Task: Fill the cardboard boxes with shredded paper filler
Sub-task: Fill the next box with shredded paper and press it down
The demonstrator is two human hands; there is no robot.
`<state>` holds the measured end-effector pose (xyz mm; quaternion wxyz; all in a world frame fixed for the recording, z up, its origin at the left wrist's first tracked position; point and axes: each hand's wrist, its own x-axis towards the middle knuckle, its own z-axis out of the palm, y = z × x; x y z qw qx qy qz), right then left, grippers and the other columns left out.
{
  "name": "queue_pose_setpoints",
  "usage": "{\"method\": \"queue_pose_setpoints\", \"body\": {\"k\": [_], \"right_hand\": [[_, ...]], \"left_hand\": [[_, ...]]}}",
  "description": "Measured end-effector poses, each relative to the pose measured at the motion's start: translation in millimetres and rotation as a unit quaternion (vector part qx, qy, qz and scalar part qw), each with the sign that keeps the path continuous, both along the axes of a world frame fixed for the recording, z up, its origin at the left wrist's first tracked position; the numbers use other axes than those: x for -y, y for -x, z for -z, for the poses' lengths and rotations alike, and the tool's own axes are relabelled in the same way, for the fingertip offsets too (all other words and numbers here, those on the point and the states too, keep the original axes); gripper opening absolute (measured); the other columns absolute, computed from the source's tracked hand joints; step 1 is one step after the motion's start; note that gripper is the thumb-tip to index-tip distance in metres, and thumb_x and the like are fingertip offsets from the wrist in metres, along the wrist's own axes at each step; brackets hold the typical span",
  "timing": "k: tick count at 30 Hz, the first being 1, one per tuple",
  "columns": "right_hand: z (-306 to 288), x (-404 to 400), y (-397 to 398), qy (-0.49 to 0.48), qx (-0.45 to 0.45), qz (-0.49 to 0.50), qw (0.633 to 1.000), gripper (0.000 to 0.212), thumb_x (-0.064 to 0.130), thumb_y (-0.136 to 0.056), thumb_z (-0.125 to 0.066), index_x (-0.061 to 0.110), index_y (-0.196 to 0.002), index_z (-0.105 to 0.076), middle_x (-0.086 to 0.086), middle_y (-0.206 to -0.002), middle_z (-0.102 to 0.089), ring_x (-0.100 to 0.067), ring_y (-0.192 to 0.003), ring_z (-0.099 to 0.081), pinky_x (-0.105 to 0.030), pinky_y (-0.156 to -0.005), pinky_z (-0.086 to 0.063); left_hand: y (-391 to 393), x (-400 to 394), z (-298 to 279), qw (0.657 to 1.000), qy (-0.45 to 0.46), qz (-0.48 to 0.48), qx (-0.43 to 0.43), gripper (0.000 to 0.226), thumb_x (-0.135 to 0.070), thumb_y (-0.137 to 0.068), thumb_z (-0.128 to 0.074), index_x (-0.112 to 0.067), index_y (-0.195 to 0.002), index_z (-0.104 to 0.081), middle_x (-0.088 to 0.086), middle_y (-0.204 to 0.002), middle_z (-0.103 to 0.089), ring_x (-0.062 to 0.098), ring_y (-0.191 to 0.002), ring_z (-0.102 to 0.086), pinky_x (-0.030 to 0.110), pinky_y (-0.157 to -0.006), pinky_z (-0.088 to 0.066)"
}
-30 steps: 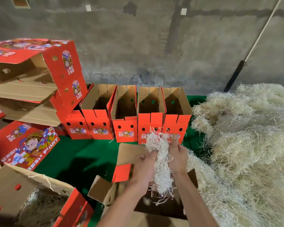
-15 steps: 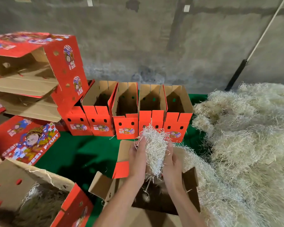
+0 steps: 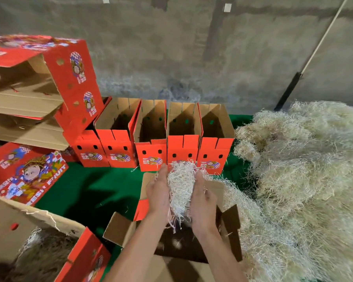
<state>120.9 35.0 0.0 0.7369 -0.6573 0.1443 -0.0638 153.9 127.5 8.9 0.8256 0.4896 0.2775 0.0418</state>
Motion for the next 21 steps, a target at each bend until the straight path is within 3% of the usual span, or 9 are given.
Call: {"method": "queue_pose_setpoints", "body": {"k": [1,3,6,8,11,13,14,17,21], "right_hand": [[1,-4,5,0.046,0.057,-0.004,0.997,0.052,0.077,-0.089,-0.048,0.034,-0.064,-0.033,0.0,-0.049,-0.046,-0.001,-0.06,-0.025,-0.018,-0.056,-0.025],[-2,-2,7,0.083,0.079,0.004,0.993,0.06,0.073,-0.094,-0.044,0.023,-0.062,-0.049,0.009,-0.049,-0.031,-0.006,-0.048,-0.025,-0.016,-0.045,-0.029],[-11,20,-22,0.118,0.041,0.064,0.99,0.058,0.069,-0.094,-0.046,0.025,-0.056,-0.044,0.01,-0.049,-0.028,-0.009,-0.043,-0.023,-0.021,-0.045,-0.028],[-12,26,-29,0.139,0.047,0.081,0.986,0.061,0.06,-0.097,-0.047,0.019,-0.053,-0.035,0.004,-0.046,-0.026,-0.016,-0.042,-0.022,-0.025,-0.045,-0.026],[9,5,-2,0.108,0.09,0.029,0.99,0.063,0.059,-0.1,-0.049,0.022,-0.052,-0.033,0.007,-0.045,-0.027,-0.013,-0.04,-0.025,-0.024,-0.039,-0.026],[16,-3,13,0.1,0.063,-0.007,0.993,0.064,0.07,-0.094,-0.048,0.025,-0.052,-0.031,0.008,-0.047,-0.026,-0.011,-0.043,-0.025,-0.022,-0.041,-0.026],[15,0,8,0.105,0.048,-0.002,0.993,0.063,0.071,-0.094,-0.048,0.026,-0.052,-0.033,0.007,-0.048,-0.027,-0.012,-0.044,-0.025,-0.025,-0.042,-0.027],[-2,24,-23,0.132,0.04,0.048,0.989,0.059,0.056,-0.098,-0.05,0.019,-0.054,-0.038,-0.004,-0.049,-0.028,-0.016,-0.043,-0.023,-0.032,-0.046,-0.029],[-2,10,-4,0.124,0.089,0.006,0.988,0.061,0.06,-0.099,-0.05,0.025,-0.05,-0.041,0.006,-0.044,-0.031,-0.014,-0.038,-0.026,-0.028,-0.039,-0.029]], "left_hand": [[-2,-3,-6,0.999,-0.031,-0.016,0.0,0.031,-0.043,-0.09,-0.071,-0.017,-0.078,-0.059,-0.01,-0.057,-0.061,0.004,-0.069,-0.062,0.025,-0.068,-0.053],[1,0,-8,0.997,-0.069,-0.039,0.004,0.043,-0.052,-0.085,-0.071,-0.012,-0.072,-0.06,0.013,-0.055,-0.043,0.012,-0.062,-0.048,0.033,-0.064,-0.048],[26,20,15,0.995,-0.095,0.033,0.015,0.055,-0.073,-0.076,-0.067,-0.026,-0.059,-0.044,-0.006,-0.048,-0.03,0.01,-0.043,-0.03,0.03,-0.052,-0.031],[34,22,19,0.995,-0.091,0.048,-0.021,0.05,-0.07,-0.074,-0.068,-0.024,-0.066,-0.05,-0.01,-0.051,-0.044,0.004,-0.042,-0.043,0.031,-0.057,-0.034],[0,1,13,0.999,-0.027,-0.036,-0.022,0.017,-0.04,-0.087,-0.075,-0.025,-0.09,-0.067,-0.012,-0.079,-0.071,0.009,-0.081,-0.067,0.029,-0.071,-0.046],[-16,-14,1,0.997,-0.015,-0.072,0.016,0.019,-0.023,-0.087,-0.077,-0.018,-0.103,-0.067,-0.009,-0.093,-0.073,0.013,-0.098,-0.066,0.023,-0.078,-0.051],[-14,-14,1,0.998,-0.013,-0.058,0.016,0.021,-0.024,-0.086,-0.077,-0.021,-0.104,-0.067,-0.011,-0.092,-0.072,0.008,-0.093,-0.067,0.02,-0.079,-0.051],[24,8,19,0.997,-0.026,0.069,-0.01,0.024,-0.042,-0.079,-0.081,-0.026,-0.069,-0.066,-0.011,-0.06,-0.057,0.004,-0.055,-0.054,0.018,-0.058,-0.045],[16,-10,9,0.999,0.017,-0.043,-0.02,0.014,-0.022,-0.081,-0.08,-0.02,-0.074,-0.068,0.002,-0.072,-0.063,0.018,-0.068,-0.057,0.032,-0.064,-0.043]]}}
